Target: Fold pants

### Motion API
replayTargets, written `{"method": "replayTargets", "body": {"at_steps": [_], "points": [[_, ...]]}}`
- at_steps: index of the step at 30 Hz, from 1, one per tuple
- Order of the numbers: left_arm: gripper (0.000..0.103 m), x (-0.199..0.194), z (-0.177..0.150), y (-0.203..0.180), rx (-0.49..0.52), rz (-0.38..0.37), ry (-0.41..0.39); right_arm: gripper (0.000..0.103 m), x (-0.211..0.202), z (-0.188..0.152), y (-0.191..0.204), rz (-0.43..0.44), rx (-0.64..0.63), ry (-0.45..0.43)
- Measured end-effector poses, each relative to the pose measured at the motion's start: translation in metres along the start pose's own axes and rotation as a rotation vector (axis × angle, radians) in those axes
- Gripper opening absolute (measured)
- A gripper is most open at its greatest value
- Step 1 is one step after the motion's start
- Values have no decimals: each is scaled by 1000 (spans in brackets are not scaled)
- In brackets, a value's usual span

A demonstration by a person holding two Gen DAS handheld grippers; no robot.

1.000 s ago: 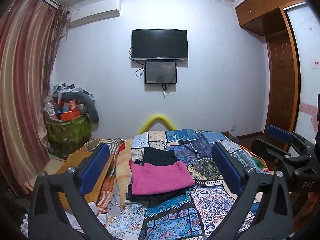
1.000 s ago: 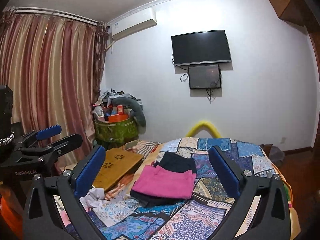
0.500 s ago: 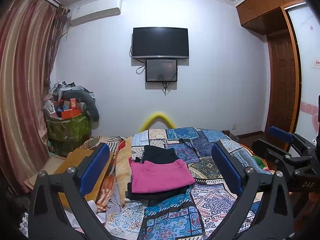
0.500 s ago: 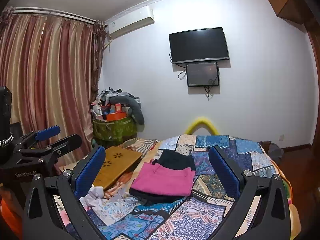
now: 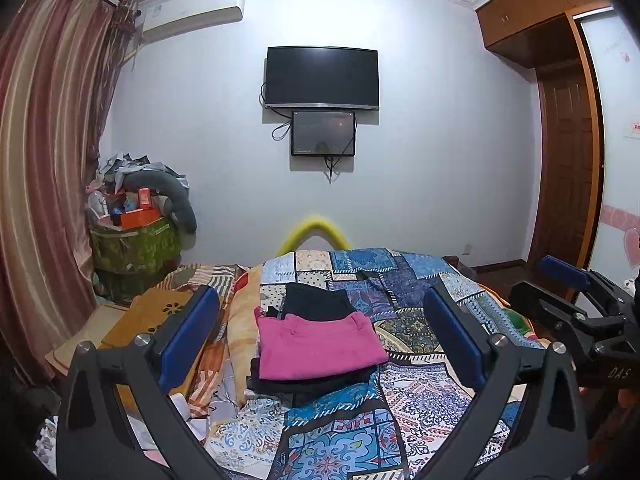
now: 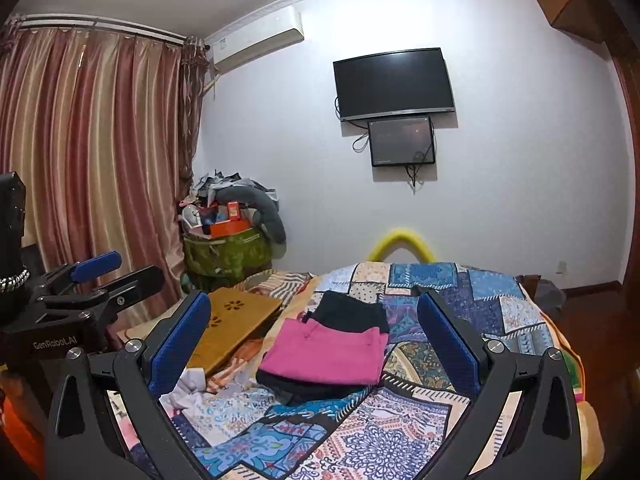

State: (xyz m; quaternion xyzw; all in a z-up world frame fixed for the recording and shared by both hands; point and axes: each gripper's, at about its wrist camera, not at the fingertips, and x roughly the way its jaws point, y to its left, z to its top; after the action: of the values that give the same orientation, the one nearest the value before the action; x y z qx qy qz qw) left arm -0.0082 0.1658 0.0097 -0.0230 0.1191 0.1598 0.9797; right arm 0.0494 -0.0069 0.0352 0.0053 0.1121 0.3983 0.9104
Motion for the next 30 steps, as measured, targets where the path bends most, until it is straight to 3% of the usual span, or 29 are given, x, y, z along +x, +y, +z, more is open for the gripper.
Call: {"method": "replayTargets", "body": {"at_steps": [30], "points": [[103, 4, -3, 0, -22, -38, 10, 103, -3, 0, -2, -8, 12, -4]]}}
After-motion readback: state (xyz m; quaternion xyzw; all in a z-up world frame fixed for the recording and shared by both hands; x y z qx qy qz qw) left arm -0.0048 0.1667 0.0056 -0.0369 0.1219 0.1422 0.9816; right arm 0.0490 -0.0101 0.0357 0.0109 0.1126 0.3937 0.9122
